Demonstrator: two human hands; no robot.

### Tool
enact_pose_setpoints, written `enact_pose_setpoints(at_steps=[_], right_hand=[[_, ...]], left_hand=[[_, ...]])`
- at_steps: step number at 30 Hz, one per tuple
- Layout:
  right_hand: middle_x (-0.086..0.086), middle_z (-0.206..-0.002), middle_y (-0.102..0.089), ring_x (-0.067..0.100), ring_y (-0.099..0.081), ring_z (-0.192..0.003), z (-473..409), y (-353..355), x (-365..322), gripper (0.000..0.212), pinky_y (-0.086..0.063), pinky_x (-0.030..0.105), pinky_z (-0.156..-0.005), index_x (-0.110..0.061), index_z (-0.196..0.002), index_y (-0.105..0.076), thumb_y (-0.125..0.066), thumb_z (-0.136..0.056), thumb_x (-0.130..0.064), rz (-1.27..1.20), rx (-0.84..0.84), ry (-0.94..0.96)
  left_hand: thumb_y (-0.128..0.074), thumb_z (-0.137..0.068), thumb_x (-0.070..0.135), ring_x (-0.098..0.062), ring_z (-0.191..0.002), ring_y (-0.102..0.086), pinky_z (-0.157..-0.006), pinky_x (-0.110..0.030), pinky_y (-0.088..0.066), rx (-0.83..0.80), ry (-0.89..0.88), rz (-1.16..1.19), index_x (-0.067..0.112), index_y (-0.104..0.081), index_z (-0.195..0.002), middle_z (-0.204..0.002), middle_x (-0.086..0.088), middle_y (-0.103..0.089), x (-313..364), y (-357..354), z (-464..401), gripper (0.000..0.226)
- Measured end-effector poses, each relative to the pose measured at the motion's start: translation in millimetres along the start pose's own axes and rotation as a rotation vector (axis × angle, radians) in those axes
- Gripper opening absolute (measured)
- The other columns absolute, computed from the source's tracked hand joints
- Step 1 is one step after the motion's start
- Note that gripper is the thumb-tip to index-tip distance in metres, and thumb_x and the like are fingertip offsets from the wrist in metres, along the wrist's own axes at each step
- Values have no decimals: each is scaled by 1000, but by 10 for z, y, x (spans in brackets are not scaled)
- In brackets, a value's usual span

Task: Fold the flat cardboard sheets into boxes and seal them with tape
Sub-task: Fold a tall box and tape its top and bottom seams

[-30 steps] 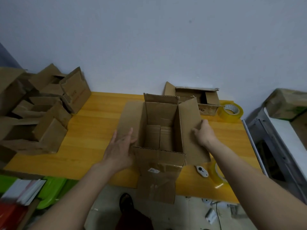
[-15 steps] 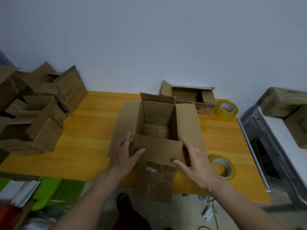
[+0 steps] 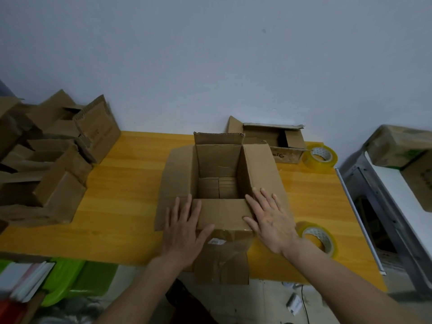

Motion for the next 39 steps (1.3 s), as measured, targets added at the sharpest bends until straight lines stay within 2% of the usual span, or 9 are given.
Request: enact_pose_setpoints(at_steps=[5, 12, 17, 22, 26, 31, 33, 36, 39], right_hand=[[3, -161, 4, 23, 6, -148, -515, 340, -24, 89, -2, 35, -117, -21, -153, -2, -58, -89, -46, -257, 50, -91], [7, -161, 7, 29, 9, -147, -1618, 889, -39, 111, -7, 41, -118, -11, -152, 5, -72, -79, -44, -205, 97, -65], [9, -158, -17, 29, -13, -146, -1708, 671, -104, 116, -16, 52, -117, -21, -152, -4, -68, -68, -69, -103, -220, 78], [5, -160, 12, 25, 15, -146, -1406, 219, -192, 137, 6, 52, -116, -21, -151, 13, -70, -57, -75, 34, -534, 149], [7, -158, 21, 25, 22, -144, -1319, 152, -261, 139, 9, 51, -117, -20, -150, 17, -73, -58, -71, 139, -582, 153], [8, -158, 21, 26, 22, -144, -1276, 211, -273, 136, 7, 52, -117, -20, -151, 16, -73, -60, -70, 158, -566, 152], [8, -158, 21, 26, 22, -144, -1269, 228, -267, 135, 7, 52, -117, -20, -151, 15, -73, -61, -69, 162, -563, 149], [9, -158, 20, 27, 20, -145, -1261, 255, -255, 134, 5, 53, -117, -19, -151, 15, -73, -62, -69, 162, -570, 135], [10, -159, 17, 27, 18, -145, -1255, 356, -213, 130, 3, 49, -119, -15, -152, 12, -73, -66, -65, 146, -524, 128]], left_hand=[[16, -68, 83, -23, -142, 29, -113, -46, 19, -25, -8, -74, 37, 19, -145, -152, 6, 29, 11, 19, -42, 90], [9, -76, 81, -21, -138, 35, -110, -44, 25, -9, -19, -91, 36, 12, -149, -154, 7, 27, -9, -4, -28, 85], [9, -75, 82, -21, -138, 35, -109, -43, 27, -13, -8, -85, 37, 2, -152, -155, 7, 26, 3, 7, -47, 89], [7, -75, 82, -22, -139, 32, -111, -44, 24, -29, 2, -70, 35, -5, -153, -155, 7, 23, 25, 29, -81, 92], [6, -71, 85, -24, -137, 38, -110, -44, 27, -54, 46, -113, 32, 7, -152, -150, -1, 37, 4, 87, -58, 97], [-17, -70, 87, -30, -148, -4, -118, -40, -10, 159, 424, 195, 15, 15, -151, -160, -15, 6, -295, 545, -50, 113], [-44, -83, 69, -25, -143, -25, -109, -34, -31, 229, 341, 396, 17, 13, -152, -160, -8, -13, -256, 696, -114, 103], [-61, -90, 39, -12, -134, -38, -101, -28, -38, 281, 7, 575, 25, 3, -153, -153, 5, -33, 44, 847, -182, 91], [-56, -89, 51, -4, -142, -14, -115, -37, -25, 46, -193, 513, 29, -4, -153, -157, 14, -18, 343, 657, -267, 85]])
Point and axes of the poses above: each hand's wrist, its own z-axis away from the middle knuckle, its own y-axis out of the back of the hand, x = y × z, the point moved 6 cm from there along -z, towards the middle knuckle
